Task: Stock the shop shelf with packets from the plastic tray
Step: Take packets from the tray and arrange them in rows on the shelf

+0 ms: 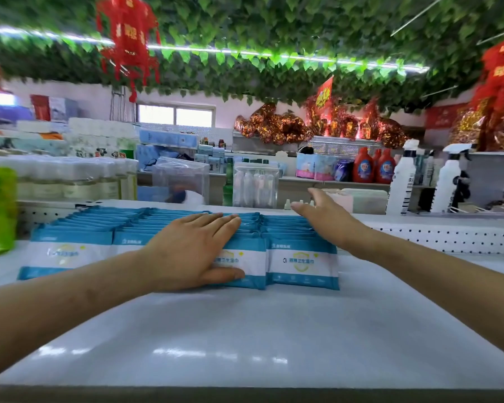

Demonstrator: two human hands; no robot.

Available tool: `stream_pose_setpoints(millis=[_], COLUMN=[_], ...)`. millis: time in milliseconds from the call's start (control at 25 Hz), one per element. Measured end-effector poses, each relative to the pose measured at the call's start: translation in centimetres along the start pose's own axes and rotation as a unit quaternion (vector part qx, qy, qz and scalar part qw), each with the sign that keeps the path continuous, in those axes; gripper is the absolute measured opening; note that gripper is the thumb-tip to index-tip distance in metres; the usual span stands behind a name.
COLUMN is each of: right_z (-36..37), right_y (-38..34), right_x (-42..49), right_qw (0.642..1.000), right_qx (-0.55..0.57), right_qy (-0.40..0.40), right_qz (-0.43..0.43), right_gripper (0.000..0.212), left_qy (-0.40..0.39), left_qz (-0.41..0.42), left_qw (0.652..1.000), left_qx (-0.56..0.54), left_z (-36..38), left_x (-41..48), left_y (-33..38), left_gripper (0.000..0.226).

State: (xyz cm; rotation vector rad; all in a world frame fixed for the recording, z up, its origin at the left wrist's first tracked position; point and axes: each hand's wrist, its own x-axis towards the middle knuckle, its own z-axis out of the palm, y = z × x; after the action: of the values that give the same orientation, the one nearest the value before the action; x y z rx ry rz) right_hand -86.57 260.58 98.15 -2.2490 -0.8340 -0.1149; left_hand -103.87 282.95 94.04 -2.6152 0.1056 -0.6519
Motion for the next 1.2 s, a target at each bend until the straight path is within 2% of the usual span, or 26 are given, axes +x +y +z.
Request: stream_pose_setpoints(millis=[80, 240, 400, 480, 720, 840, 960, 1080, 1200], right_z=[0.8, 4.8, 8.4, 9.6, 9.5, 9.8, 12.0, 15.7, 18.3], right_y=[-2.7, -7.0, -8.2, -8.1, -8.5, -11.2, -15.1, -17.7, -18.7], right_x=[-1.6, -4.0, -3.4, -2.8, -2.9, -3.0, -2.7, -1.9, -0.9], right_qw=[0.989, 0.926, 0.866, 0.852, 0.851, 0.865, 0.872, 0.870, 0.868], right_qx=[-0.082, -0.243, -0.364, -0.400, -0.410, -0.380, -0.348, -0.336, -0.348], right_qy=[-0.029, -0.120, -0.114, -0.101, -0.083, -0.064, -0.061, -0.079, -0.101], right_qz=[-0.115, -0.262, -0.323, -0.323, -0.318, -0.321, -0.340, -0.353, -0.341], right_gripper=[0.075, 0.084, 0.097, 0.101, 0.103, 0.096, 0.092, 0.097, 0.103], left_qy=[-0.001, -0.052, -0.131, -0.142, -0.108, -0.096, -0.156, -0.191, -0.177], left_qz=[0.005, 0.005, 0.026, 0.030, 0.064, -0.012, -0.117, -0.139, -0.151], left_qw=[1.000, 0.998, 0.990, 0.989, 0.992, 0.995, 0.975, 0.960, 0.956], left_qx=[0.008, 0.024, 0.034, 0.030, 0.011, -0.040, -0.109, -0.151, -0.180], left_z=[-0.7, -1.7, -0.8, 0.5, 0.7, -1.1, -1.3, -0.1, 1.6], left_x=[-1.1, -5.2, -7.6, -7.2, -6.9, -10.0, -15.1, -17.8, -17.3], left_y=[-1.8, -8.1, -12.0, -12.4, -13.4, -16.9, -21.1, -22.1, -21.8], left_gripper=[0.103, 0.102, 0.106, 0.109, 0.102, 0.098, 0.108, 0.122, 0.127])
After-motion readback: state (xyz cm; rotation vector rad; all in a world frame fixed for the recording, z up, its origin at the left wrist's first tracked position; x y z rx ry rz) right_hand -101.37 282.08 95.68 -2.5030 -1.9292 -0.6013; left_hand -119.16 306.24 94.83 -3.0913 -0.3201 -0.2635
